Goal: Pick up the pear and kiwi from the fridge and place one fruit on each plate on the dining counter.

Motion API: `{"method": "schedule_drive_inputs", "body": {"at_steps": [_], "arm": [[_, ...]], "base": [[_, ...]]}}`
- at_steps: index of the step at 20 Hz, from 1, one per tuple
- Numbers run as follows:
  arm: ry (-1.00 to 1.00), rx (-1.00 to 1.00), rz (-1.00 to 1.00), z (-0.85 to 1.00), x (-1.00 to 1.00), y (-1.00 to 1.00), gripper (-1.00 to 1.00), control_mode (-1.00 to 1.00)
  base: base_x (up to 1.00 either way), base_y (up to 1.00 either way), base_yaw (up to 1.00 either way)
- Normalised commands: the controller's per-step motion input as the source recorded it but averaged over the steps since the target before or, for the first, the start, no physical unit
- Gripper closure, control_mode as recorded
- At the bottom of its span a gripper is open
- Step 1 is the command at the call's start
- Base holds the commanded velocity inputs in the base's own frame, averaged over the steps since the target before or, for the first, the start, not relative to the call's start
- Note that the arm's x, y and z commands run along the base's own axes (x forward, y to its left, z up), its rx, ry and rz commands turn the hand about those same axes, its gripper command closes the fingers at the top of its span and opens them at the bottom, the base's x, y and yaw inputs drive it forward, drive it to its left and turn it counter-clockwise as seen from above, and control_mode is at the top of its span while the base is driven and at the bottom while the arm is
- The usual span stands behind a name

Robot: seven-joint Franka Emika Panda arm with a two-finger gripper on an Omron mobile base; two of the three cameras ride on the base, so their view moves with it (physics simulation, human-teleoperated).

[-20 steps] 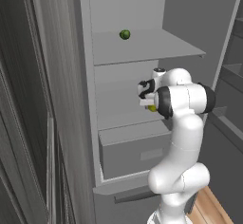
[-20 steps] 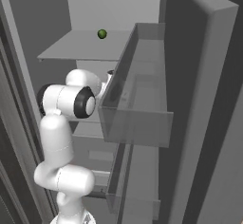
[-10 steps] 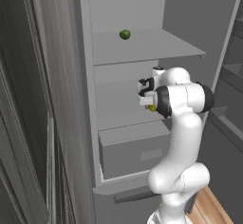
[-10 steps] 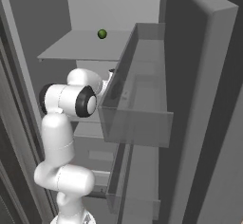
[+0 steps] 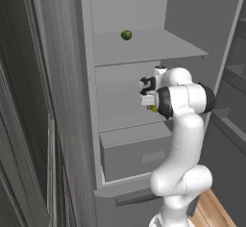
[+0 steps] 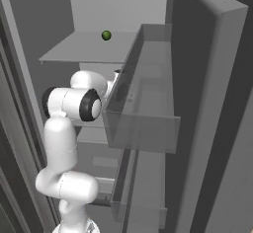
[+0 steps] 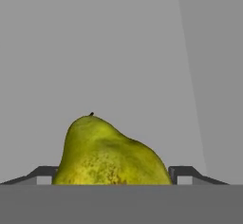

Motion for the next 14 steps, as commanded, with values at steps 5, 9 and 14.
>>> {"method": "schedule_drive_inputs", "body": {"at_steps": [5,9,14], "arm": [[-0.17,-0.01,0.0,0.0,0.0,0.14,1.0,-1.0],[-0.31,-0.04,0.0,0.11,-0.09,0.12,1.0,-1.0],[-0.33,-0.03,0.0,0.19,-0.78,0.02,1.0,-1.0]], "base": [[0.0,0.0,0.0],[0.0,0.0,0.0],[0.0,0.0,0.0]]}}
